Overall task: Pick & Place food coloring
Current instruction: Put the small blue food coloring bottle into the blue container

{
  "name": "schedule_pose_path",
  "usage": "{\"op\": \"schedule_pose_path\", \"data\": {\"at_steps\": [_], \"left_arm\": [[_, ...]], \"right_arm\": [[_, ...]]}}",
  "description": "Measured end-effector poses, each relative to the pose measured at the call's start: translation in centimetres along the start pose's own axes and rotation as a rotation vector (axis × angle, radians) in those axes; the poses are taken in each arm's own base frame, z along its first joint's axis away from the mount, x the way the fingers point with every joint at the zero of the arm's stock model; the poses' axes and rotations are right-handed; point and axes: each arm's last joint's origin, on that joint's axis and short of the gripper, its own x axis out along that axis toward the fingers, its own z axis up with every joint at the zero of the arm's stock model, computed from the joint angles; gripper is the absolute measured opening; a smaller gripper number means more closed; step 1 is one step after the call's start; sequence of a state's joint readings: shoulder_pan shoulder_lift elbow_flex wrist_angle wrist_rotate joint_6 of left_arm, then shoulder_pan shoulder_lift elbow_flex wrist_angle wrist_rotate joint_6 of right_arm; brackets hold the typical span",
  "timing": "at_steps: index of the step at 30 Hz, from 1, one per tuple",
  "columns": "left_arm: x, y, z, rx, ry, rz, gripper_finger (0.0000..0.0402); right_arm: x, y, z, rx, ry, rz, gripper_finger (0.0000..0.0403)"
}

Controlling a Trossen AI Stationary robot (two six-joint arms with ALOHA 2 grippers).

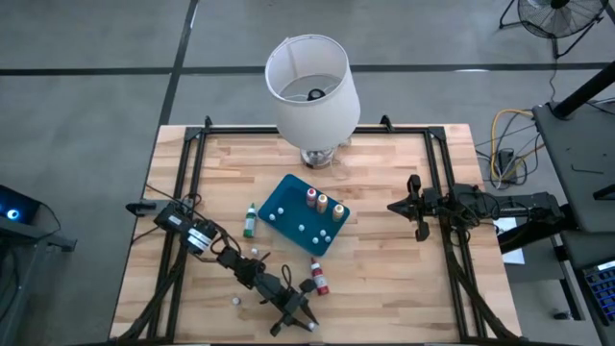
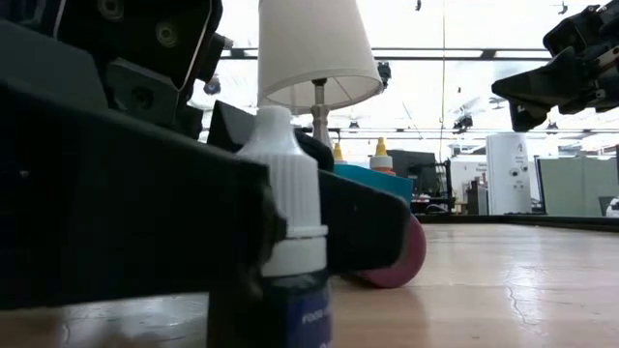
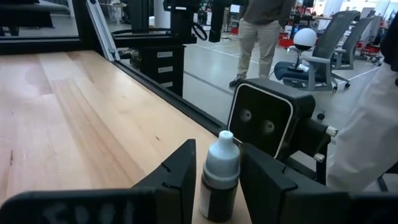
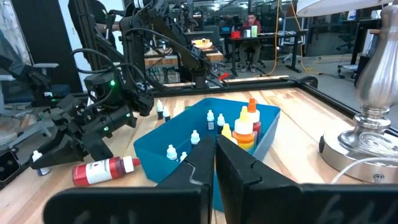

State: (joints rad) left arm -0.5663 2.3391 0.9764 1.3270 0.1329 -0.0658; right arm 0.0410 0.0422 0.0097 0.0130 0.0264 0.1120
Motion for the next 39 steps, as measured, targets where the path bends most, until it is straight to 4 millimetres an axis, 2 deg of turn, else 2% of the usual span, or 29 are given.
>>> {"op": "schedule_pose_path", "data": {"at_steps": [13, 17, 22, 26, 32, 39], "left_arm": [[-1.5, 0.2, 1.4, -0.026, 0.035, 0.004, 0.0090], [-2.3, 0.0, 2.7, -0.028, 0.042, 0.002, 0.0090], [-3.5, 0.1, 3.0, -0.015, 0.136, 0.015, 0.0090], [-4.1, 0.1, 5.5, 0.021, 0.157, 0.019, 0.0090], [-5.6, 0.7, 8.4, 0.043, 0.302, 0.046, 0.0090], [-6.6, 0.7, 10.6, 0.050, 0.474, 0.029, 0.0090]], "right_arm": [[0.0, 0.0, 0.0, 0.000, 0.000, 0.000, 0.0008], [0.0, 0.0, 0.0, 0.000, 0.000, 0.000, 0.0008], [0.0, 0.0, 0.0, 0.000, 0.000, 0.000, 0.0008], [0.0, 0.0, 0.0, 0.000, 0.000, 0.000, 0.0009], [0.0, 0.0, 0.0, 0.000, 0.000, 0.000, 0.0008], [0.0, 0.0, 0.0, 0.000, 0.000, 0.000, 0.0008]]}}
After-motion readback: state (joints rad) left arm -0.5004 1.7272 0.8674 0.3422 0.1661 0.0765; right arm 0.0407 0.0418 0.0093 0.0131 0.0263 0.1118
